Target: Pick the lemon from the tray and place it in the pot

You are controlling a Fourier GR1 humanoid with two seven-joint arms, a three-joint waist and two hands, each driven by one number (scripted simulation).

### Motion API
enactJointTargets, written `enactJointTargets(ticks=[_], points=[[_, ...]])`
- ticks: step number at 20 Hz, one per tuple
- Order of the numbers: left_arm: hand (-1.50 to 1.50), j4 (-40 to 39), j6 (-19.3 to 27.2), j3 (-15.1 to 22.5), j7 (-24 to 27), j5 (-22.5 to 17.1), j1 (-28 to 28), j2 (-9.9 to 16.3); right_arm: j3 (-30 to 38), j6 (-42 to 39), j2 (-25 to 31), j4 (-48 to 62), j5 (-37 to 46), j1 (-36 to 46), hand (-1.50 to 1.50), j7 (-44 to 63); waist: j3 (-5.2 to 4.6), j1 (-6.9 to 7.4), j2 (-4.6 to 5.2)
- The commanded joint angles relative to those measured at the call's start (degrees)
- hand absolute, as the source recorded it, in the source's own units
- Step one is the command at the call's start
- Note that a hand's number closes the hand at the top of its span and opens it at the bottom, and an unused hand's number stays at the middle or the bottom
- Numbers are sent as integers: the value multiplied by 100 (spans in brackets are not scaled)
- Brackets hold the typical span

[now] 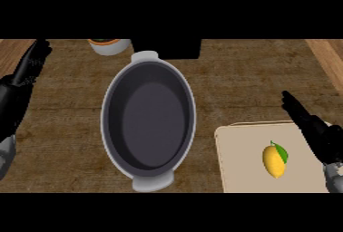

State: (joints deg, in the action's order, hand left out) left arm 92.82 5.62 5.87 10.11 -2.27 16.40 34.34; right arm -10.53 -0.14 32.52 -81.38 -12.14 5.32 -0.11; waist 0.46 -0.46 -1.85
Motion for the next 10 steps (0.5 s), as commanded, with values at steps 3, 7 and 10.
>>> enactJointTargets(ticks=[3,7,10], points=[[0,116,437,-318,-913,-477,-161,-506,903,-591,85,474,-649,320,150,-1265,-21,124,183],[0,-418,517,-404,-1061,-962,-501,-957,817,-486,1541,149,960,540,150,-1885,-161,171,221],[0,-473,737,-525,-1586,-1302,-425,-1275,1585,-409,215,1609,-141,124,-150,-3478,3,108,266]])
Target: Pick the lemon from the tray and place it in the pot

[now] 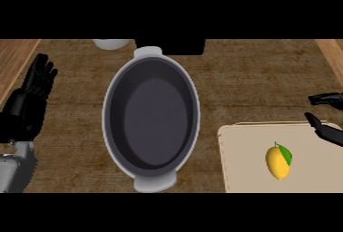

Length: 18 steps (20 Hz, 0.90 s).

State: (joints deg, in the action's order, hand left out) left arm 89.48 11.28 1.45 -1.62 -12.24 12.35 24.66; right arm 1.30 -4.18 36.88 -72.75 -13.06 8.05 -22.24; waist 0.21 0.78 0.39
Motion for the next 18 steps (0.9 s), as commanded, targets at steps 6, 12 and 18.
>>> enactJointTargets(ticks=[6,12,18], points=[[0,-102,232,-136,-713,-292,70,-306,802,-1444,118,1820,-186,-167,-150,-3503,-1,-54,-7],[0,-12,405,-22,-822,-76,134,-539,341,-1934,897,1504,450,-167,-150,-2958,-21,-93,-38],[0,282,356,-11,-850,-53,-90,-462,-657,-1824,1586,529,1512,-161,-150,-2007,-33,-68,-60]])
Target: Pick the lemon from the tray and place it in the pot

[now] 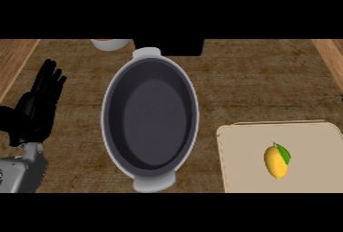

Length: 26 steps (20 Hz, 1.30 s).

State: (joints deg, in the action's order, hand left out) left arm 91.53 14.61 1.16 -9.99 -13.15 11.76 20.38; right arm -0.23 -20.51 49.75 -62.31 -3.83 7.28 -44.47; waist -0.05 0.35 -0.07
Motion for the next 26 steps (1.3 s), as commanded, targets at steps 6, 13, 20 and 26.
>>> enactJointTargets(ticks=[6,13,20,26], points=[[0,149,124,26,-307,138,104,-46,-1145,-62,351,-1585,1330,-22,-150,1547,-4,-38,-12],[0,66,-152,-223,63,111,-152,-190,-1151,-251,-97,-2740,1532,-685,-150,2601,0,-69,-7],[0,242,-161,-152,-3,455,-274,-527,-898,-574,-665,-2555,2148,-670,-150,2658,4,-42,4],[0,107,-542,-655,-414,106,140,-130,-1135,-390,-1140,-2434,2820,-236,-150,3414,5,0,11]])
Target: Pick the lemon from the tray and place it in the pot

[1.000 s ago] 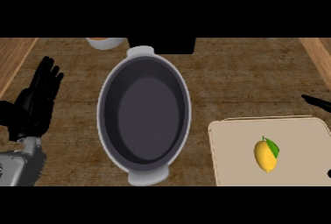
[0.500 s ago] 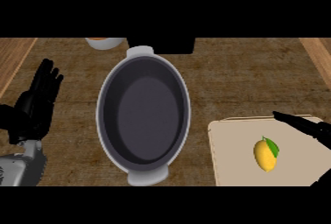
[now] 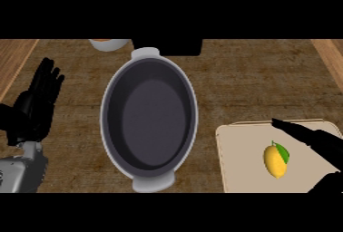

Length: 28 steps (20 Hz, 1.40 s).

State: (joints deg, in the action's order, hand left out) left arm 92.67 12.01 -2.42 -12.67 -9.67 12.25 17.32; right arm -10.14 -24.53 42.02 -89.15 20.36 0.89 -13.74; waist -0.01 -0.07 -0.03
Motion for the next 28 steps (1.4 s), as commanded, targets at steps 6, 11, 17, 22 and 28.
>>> enactJointTargets(ticks=[6,11,17,22,28], points=[[0,-197,-187,-38,233,253,-41,-345,240,204,-637,680,904,-100,-150,-704,1,-4,4],[0,156,95,99,-256,596,49,-482,349,16,-947,1143,1216,524,-150,-447,3,26,6],[0,350,-233,-179,-16,496,-323,-479,363,411,-1270,1592,1900,299,-150,-720,2,18,3],[0,49,-478,-454,25,250,-107,-335,113,423,-1157,1830,2199,718,150,-1447,3,36,11],[0,85,-739,-648,-48,174,-143,-236,133,802,-1499,2093,2649,646,150,-1702,2,18,3]])
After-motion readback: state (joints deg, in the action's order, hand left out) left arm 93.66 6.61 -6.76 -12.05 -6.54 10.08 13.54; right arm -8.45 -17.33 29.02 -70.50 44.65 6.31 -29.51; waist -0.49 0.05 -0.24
